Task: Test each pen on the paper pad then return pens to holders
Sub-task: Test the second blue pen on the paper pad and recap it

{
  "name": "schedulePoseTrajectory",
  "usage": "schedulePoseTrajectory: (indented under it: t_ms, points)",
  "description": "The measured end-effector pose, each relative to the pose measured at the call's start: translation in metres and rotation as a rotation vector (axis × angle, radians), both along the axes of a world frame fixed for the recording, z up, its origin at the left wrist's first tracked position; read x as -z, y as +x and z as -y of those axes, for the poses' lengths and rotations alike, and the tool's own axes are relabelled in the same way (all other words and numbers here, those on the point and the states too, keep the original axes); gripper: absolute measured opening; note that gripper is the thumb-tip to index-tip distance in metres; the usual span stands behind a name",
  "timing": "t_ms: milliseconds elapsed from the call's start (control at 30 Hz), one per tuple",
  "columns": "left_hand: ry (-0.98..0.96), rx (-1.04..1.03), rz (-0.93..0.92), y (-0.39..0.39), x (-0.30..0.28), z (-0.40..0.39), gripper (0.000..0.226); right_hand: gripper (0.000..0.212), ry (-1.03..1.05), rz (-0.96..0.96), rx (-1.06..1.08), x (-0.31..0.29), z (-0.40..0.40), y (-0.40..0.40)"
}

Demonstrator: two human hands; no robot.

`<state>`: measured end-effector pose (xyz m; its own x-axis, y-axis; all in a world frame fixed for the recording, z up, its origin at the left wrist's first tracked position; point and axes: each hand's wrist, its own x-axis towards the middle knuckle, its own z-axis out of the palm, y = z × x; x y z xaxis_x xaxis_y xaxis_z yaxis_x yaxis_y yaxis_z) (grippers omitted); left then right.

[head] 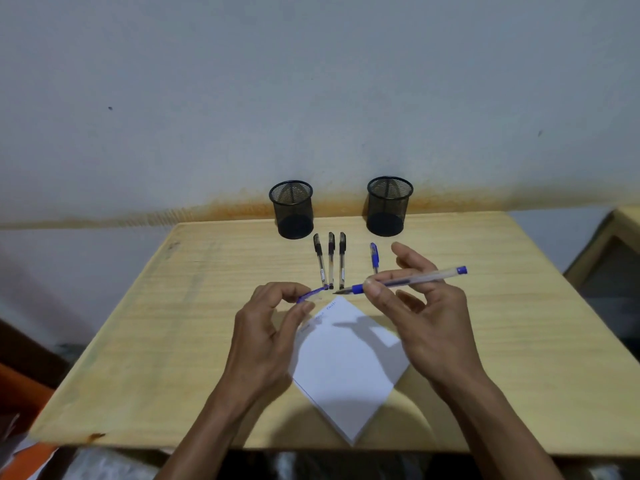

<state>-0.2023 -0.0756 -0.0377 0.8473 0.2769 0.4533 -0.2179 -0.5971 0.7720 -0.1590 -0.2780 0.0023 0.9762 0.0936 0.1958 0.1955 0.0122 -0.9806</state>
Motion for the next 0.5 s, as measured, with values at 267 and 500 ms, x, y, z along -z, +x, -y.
schedulePoseTrajectory:
  t_ms: [267, 500]
  points:
    - [-0.009, 0.088, 0.035, -0.001, -0.007, 0.011, 0.019, 0.026, -0.022, -0.014, 0.000, 0.003, -0.003, -0.003]
    - [0.070, 0.113, 0.070, -0.001, -0.011, 0.016, 0.017, 0.013, -0.040, -0.025, -0.020, 0.008, -0.007, -0.005]
